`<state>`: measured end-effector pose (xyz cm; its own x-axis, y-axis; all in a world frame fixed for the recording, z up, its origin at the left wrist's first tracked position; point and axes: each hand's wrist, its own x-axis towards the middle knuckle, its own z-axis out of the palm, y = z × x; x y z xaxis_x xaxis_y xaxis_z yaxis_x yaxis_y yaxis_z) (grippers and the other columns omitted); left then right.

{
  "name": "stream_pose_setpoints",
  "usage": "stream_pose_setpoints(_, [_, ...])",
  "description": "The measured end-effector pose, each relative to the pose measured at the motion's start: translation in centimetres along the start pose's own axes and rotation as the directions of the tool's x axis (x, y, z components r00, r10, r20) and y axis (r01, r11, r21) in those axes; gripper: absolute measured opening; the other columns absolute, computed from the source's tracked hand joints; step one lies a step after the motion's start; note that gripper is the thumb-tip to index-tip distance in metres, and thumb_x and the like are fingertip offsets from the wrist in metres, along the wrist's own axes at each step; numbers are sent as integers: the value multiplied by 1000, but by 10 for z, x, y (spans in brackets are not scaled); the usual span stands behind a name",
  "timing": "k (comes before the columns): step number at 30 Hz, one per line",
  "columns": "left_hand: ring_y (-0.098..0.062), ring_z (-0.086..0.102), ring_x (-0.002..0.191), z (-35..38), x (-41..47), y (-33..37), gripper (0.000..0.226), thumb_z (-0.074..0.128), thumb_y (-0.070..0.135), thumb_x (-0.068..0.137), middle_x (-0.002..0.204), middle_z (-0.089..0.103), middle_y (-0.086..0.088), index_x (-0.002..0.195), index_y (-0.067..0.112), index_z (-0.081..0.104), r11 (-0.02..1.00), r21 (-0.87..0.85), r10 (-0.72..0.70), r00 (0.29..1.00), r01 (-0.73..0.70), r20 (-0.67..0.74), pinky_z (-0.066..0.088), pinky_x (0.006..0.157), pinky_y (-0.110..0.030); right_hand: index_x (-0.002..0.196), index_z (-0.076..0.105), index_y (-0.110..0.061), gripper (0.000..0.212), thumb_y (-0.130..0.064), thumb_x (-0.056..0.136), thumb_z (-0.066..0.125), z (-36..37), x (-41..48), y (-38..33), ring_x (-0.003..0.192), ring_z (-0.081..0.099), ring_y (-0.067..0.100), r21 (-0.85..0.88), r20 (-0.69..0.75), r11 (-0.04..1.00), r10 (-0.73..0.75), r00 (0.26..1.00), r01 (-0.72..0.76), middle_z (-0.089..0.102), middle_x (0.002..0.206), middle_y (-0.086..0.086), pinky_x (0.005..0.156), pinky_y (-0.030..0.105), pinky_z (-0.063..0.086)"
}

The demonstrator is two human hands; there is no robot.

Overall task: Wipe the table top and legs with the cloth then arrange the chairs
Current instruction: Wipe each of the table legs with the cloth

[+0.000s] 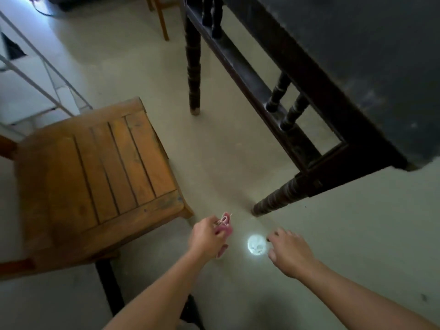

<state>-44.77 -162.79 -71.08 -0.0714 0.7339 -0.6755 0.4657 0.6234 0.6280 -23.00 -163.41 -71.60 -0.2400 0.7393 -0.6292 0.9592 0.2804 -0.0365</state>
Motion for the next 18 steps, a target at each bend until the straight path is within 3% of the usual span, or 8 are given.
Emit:
stream_pose_setpoints(3, [3, 59, 42, -39, -40, 35, 14, 60, 10, 88, 67, 61, 4, 78, 18, 57, 999, 32, 8, 1000, -7, -27, 44, 38, -17, 133, 49, -21, 37, -29, 98, 40, -44, -42, -9, 117, 51, 22, 63, 42, 998, -20, 999, 18, 50, 131, 2, 97, 34, 39])
stream_pose_setpoints(8, [-7, 66, 50, -102, -97, 103, 11, 65, 11, 89, 73, 65, -3, 81, 16, 60, 999, 11, 32, 999, -31, -43, 58, 50, -35, 135, 47, -22, 37, -30, 99, 40, -129, -106, -21, 115, 51, 20, 171, 57, 985, -31, 998, 20, 48, 132, 0, 94, 32, 42])
stream_pose_setpoints(10, [-6, 65, 51, -122, -116, 137, 10, 66, 13, 88, 76, 65, -3, 81, 16, 60, 998, 33, 62, 997, -60, -49, 59, 53, -35, 135, 47, -25, 37, -32, 99, 40, -164, -126, -21, 115, 51, 19, 216, 37, 976, -20, 999, 11, 48, 132, -3, 92, 32, 41])
stream_pose_setpoints(14, [-13, 69, 59, -144, -141, 221, 10, 66, 18, 88, 79, 66, -6, 85, 13, 58, 989, -40, 138, 989, -140, -53, 59, 57, -36, 136, 48, -31, 37, -37, 99, 43, -237, -151, -9, 115, 53, 12, 345, -103, 937, -27, 994, 61, 50, 133, -12, 91, 26, 41])
stream_pose_setpoints(18, [5, 61, 52, -135, -149, 311, 16, 68, 23, 87, 71, 63, 1, 80, 14, 56, 964, -5, 264, 958, -267, -114, 54, 54, -20, 128, 56, -30, 36, -38, 95, 45, -298, -162, 27, 108, 59, 12, 356, -293, 924, -29, 956, 137, 56, 123, -12, 78, 25, 42])
